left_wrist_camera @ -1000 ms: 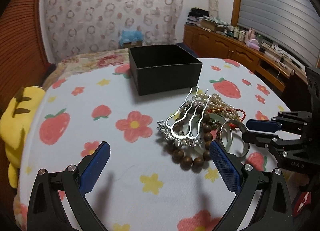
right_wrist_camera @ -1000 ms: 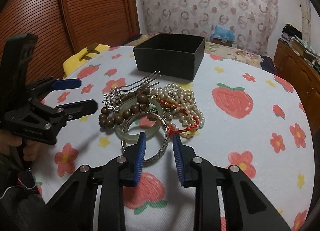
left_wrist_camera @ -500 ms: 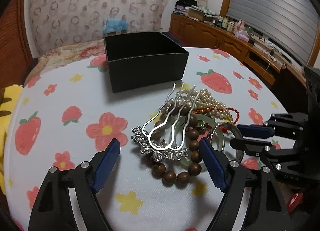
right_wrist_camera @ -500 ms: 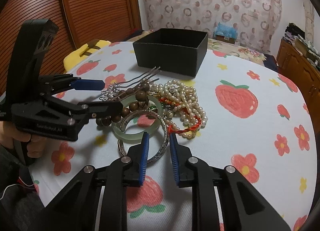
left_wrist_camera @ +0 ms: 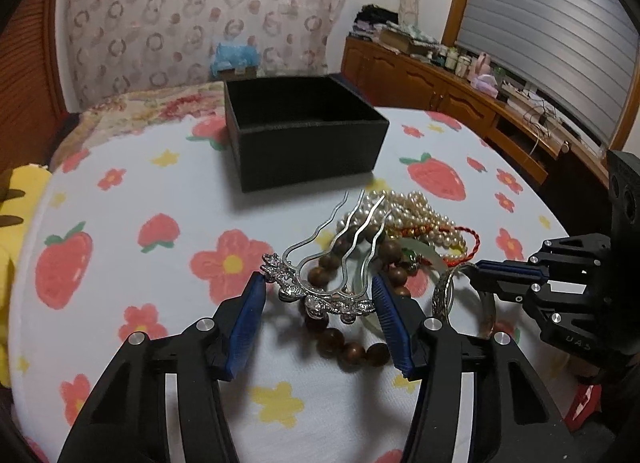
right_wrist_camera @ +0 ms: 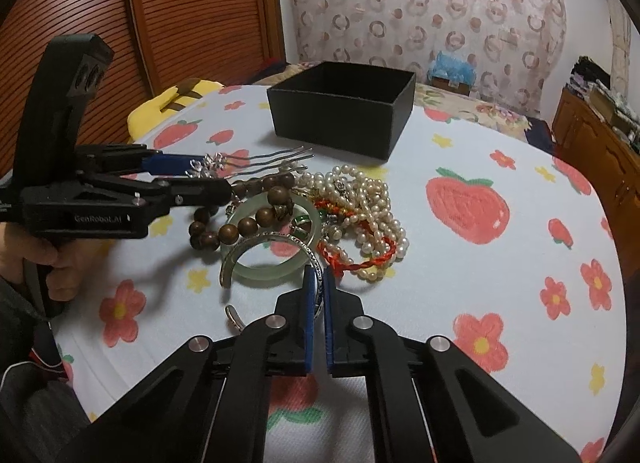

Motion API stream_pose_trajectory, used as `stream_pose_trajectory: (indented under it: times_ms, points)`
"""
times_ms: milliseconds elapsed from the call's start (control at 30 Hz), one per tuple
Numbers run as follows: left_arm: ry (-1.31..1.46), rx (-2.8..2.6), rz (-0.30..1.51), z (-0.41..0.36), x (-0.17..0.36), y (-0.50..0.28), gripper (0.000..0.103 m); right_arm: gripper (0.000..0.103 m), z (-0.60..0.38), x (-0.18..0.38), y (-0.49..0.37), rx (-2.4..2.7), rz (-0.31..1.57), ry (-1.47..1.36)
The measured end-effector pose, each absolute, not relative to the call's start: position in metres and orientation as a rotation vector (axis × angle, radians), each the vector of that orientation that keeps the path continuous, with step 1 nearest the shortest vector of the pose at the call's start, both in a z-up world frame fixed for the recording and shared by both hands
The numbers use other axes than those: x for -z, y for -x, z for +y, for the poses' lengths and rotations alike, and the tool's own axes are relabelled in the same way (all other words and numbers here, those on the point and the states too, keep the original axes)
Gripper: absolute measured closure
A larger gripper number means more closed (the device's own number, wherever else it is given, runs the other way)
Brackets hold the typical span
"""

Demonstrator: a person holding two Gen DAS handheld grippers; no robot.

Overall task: Organize jewelry
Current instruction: 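Lower the left tool onto the silver hairpins and close its fingers, then lift the silver hairpins with the left tool toward the black box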

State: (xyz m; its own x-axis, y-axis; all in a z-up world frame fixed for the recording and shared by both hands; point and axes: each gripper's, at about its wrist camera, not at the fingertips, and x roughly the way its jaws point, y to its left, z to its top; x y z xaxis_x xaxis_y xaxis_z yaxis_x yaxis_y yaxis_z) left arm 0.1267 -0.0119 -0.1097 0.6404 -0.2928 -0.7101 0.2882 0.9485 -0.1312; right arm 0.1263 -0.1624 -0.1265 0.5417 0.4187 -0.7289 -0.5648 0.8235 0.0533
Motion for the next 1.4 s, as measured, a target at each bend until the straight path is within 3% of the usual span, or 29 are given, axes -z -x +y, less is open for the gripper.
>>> stream_pose_trajectory:
  times_ms: [1400]
  points:
    - [-0.001, 0.278, 0.677, 0.018, 0.07, -0.115, 0.051, 0.098, -0.164, 0.103, -0.139, -0.554, 0.732, 0.227]
